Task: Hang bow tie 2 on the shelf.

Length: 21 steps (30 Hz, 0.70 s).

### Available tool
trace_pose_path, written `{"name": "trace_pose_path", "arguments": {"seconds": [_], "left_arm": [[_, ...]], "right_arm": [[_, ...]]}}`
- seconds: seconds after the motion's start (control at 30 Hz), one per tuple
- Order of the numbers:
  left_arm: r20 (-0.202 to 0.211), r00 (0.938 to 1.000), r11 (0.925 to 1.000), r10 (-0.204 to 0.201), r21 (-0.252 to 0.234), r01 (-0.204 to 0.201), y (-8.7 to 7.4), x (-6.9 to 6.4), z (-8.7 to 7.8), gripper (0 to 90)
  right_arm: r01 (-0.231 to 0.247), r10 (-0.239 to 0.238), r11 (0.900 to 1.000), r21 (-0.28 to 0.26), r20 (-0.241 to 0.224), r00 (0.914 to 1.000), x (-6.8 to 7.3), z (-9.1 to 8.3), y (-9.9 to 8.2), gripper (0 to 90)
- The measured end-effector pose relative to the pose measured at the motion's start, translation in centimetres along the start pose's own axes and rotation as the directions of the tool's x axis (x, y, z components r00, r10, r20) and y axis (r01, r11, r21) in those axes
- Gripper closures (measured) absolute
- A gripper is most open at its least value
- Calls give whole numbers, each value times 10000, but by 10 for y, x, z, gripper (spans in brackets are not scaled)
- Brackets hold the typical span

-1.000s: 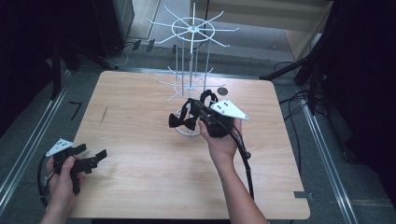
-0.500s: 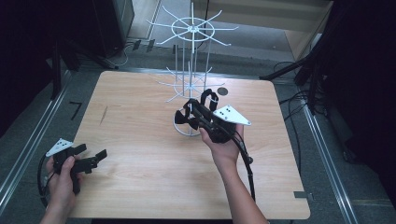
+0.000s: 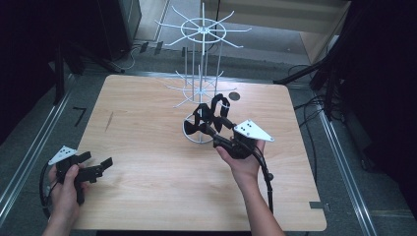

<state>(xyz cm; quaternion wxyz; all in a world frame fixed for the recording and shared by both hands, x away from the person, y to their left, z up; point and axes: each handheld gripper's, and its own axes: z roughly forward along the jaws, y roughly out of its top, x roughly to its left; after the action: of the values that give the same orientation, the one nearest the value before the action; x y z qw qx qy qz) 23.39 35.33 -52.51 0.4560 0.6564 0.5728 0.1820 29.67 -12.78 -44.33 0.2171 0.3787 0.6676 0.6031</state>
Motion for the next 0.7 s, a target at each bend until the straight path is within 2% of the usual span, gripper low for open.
{"name": "trace_pose_path", "arguments": {"seconds": [0.3, 0.7], "left_arm": [[-17, 10000, 10000, 18, 42, -18, 0, 0, 0, 0], [-35, 10000, 10000, 16, 16, -16, 0, 0, 0, 0]], "right_arm": [[-74, 74, 10000, -8, 53, 10000, -13, -21, -14, 336], [-406, 399, 9991, 83, 700, 9967, -40, -55, -38, 336]]}}
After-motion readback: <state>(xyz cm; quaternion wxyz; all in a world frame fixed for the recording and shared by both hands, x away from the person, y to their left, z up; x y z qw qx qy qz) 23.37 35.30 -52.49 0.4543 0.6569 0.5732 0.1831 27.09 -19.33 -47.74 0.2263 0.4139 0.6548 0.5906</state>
